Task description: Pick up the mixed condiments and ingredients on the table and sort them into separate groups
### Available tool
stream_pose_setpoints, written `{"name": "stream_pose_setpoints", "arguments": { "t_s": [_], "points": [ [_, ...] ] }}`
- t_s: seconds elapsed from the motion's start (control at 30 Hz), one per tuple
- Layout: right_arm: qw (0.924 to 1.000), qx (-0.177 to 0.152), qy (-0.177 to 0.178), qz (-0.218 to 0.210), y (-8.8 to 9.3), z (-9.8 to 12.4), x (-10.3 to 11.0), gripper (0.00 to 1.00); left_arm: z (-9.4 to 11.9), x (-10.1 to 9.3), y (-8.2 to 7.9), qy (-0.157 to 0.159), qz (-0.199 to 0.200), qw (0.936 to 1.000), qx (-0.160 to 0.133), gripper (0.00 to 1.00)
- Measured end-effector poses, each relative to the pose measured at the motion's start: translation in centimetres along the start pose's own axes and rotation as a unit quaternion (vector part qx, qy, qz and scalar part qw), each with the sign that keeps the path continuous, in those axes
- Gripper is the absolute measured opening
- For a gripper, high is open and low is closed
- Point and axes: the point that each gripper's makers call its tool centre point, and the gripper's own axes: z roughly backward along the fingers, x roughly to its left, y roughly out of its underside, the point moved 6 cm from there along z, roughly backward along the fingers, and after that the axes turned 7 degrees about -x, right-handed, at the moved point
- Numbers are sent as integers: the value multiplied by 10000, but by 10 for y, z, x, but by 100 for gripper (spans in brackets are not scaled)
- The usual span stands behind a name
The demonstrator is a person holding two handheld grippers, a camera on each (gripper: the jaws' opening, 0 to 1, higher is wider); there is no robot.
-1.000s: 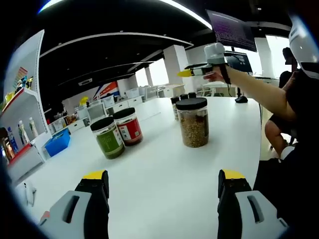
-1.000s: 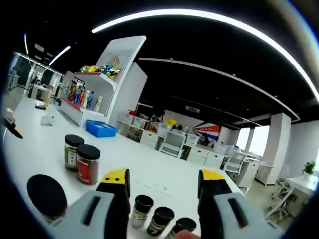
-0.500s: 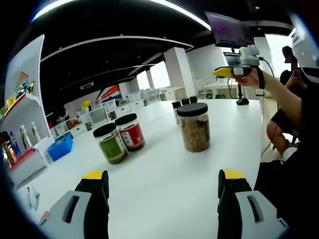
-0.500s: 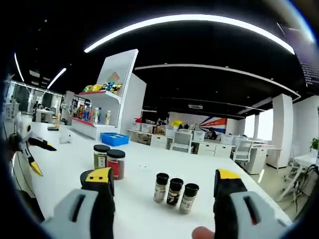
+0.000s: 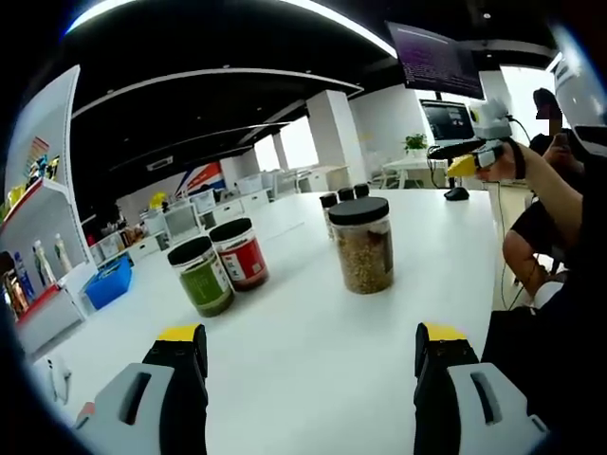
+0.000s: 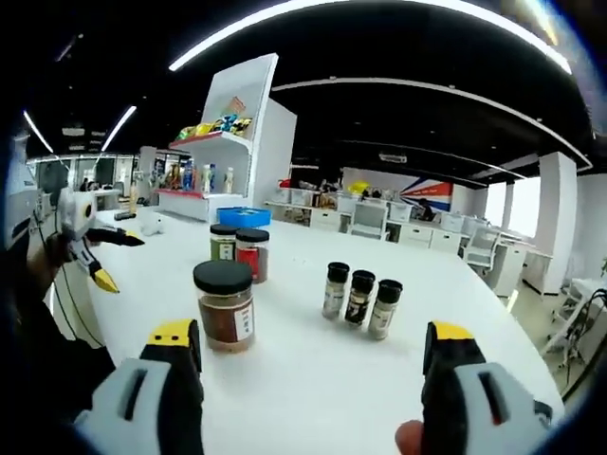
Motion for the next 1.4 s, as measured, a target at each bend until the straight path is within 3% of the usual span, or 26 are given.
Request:
{"name": "stream_pose_setpoints", "arguments": {
  "t_s": [0.3, 1.0, 1.13, 1.4],
  "points": [
    [9991, 386, -131, -80, 22, 3, 7, 97, -1, -1, 1, 19, 19, 10000, 22, 90],
    [9979, 628, -173, 61, 30, 8, 10, 97, 3, -4, -1, -9, 58, 10000, -6, 90],
    [9977, 657, -152, 90, 32, 9, 10, 97, 0, -13, -19, 273, 540, 9971, -451, 91],
    [9981, 566, -242, 88, 28, 12, 14, 96, -34, -28, -57, 504, 273, 9943, -901, 91]
  ]
}}
